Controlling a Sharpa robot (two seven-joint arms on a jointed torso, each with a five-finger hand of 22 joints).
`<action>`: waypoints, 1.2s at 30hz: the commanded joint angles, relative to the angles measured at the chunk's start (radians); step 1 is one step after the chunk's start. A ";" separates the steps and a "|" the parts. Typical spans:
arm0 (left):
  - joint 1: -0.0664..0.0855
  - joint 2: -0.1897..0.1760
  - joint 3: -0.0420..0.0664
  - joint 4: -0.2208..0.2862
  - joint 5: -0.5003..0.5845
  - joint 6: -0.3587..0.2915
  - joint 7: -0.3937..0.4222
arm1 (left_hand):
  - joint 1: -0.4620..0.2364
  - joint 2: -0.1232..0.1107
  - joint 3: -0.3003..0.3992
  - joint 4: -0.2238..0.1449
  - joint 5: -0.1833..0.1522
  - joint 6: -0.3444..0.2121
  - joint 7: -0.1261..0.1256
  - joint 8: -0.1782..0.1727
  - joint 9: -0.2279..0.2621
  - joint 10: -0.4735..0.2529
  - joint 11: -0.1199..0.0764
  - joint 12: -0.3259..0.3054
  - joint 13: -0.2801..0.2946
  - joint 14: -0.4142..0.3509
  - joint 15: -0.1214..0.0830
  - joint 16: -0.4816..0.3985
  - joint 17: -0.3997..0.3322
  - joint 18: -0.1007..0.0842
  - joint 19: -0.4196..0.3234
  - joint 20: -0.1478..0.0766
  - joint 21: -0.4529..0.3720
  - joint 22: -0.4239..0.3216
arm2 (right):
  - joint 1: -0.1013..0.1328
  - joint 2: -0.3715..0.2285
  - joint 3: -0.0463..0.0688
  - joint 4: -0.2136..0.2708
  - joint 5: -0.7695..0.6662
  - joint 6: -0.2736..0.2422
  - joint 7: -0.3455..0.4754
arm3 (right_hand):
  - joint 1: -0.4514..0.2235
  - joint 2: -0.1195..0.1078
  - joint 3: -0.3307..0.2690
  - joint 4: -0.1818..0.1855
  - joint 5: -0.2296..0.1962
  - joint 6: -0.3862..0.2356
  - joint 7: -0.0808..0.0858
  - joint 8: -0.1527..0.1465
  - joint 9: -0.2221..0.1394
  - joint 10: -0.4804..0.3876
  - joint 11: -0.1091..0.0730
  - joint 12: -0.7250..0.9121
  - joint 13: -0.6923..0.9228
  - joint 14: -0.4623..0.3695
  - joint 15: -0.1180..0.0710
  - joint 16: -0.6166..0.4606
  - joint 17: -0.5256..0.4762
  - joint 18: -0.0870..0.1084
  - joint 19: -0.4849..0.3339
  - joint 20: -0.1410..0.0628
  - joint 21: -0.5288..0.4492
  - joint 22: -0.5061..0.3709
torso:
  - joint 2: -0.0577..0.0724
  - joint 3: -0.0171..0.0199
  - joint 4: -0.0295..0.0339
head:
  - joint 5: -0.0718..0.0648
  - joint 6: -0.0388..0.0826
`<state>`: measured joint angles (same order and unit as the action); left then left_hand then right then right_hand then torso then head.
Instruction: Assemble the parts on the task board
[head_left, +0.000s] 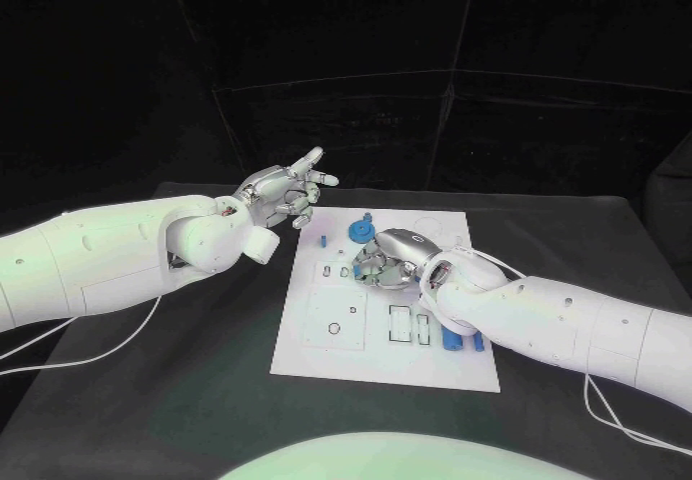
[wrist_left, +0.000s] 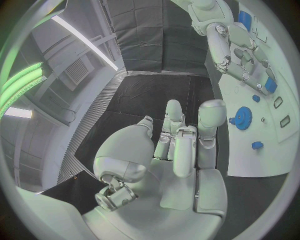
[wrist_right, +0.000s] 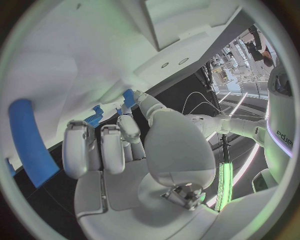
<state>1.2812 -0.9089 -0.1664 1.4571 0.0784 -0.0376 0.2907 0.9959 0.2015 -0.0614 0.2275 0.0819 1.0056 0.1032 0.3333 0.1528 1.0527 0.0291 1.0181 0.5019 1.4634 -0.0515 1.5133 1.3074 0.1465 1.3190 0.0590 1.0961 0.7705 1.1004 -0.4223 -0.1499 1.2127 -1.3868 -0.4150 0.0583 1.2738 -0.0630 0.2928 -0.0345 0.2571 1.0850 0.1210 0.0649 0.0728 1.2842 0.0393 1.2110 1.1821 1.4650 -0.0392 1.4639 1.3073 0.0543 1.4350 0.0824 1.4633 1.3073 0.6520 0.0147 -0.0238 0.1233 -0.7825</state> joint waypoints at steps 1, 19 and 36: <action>0.002 0.001 0.001 0.000 -0.009 0.018 0.005 | 0.013 -0.001 0.000 -0.008 0.003 -0.008 0.002 -0.007 0.001 -0.007 -0.002 -0.003 -0.001 0.073 0.006 -0.005 0.117 -0.003 -0.008 0.001 -0.006 0.000 | -0.002 -0.003 -0.002 0.002 -0.022 0.036 -0.021 | 0.007 -0.004 -0.001 0.003 -0.001 0.006 -0.002 0.003 0.001 -0.008 -0.002 -0.004 -0.001 0.068 0.008 -0.007 0.098 -0.007 -0.009 -0.001 -0.004 0.089 | 0.000 -0.0003 0.0012 | 0.000 0.000; 0.002 0.003 0.001 -0.002 -0.009 0.019 0.003 | 0.015 -0.001 -0.001 -0.011 0.003 -0.009 0.003 -0.007 0.001 -0.009 -0.001 -0.005 -0.002 0.073 0.007 -0.005 0.116 -0.003 -0.009 0.001 -0.007 -0.002 | -0.002 -0.003 -0.002 0.003 -0.023 0.013 -0.025 | -0.010 -0.022 -0.023 0.013 -0.006 -0.030 0.008 -0.004 -0.005 -0.028 0.006 -0.025 -0.022 0.067 0.014 -0.011 0.094 -0.005 -0.018 0.004 -0.013 0.078 | 0.000 -0.0004 0.0010 | 0.000 -0.002; 0.002 0.004 0.001 -0.004 -0.009 0.021 0.000 | 0.018 -0.002 -0.001 -0.014 0.003 -0.011 0.003 -0.008 0.002 -0.011 0.000 -0.006 -0.003 0.073 0.007 -0.005 0.117 -0.003 -0.009 0.001 -0.007 -0.002 | -0.002 -0.001 -0.002 0.005 -0.023 -0.012 -0.022 | -0.012 -0.032 -0.039 0.015 -0.009 -0.074 0.017 -0.005 -0.008 -0.047 0.015 -0.041 -0.039 0.067 0.021 -0.012 0.094 -0.001 -0.030 0.010 -0.024 0.064 | 0.000 -0.0001 0.0005 | 0.000 -0.003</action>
<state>1.2812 -0.9059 -0.1664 1.4531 0.0739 -0.0309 0.2872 1.0047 0.2016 -0.0644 0.2191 0.0819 1.0021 0.1068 0.3294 0.1534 1.0501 0.0265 1.0181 0.5004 1.4635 -0.0515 1.5133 1.3074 0.1465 1.3190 0.0590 1.0961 0.7693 1.0970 -0.4241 -0.1525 1.2159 -1.4052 -0.4113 0.0345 1.2606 -0.0865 0.2593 -0.0177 0.2535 1.0177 0.1402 0.0632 0.0659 1.2432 0.0517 1.1754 1.1443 1.4651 -0.0249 1.4568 1.3079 0.0542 1.4113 0.0945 1.4465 1.3073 0.6520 0.0142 -0.0227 0.1229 -0.7851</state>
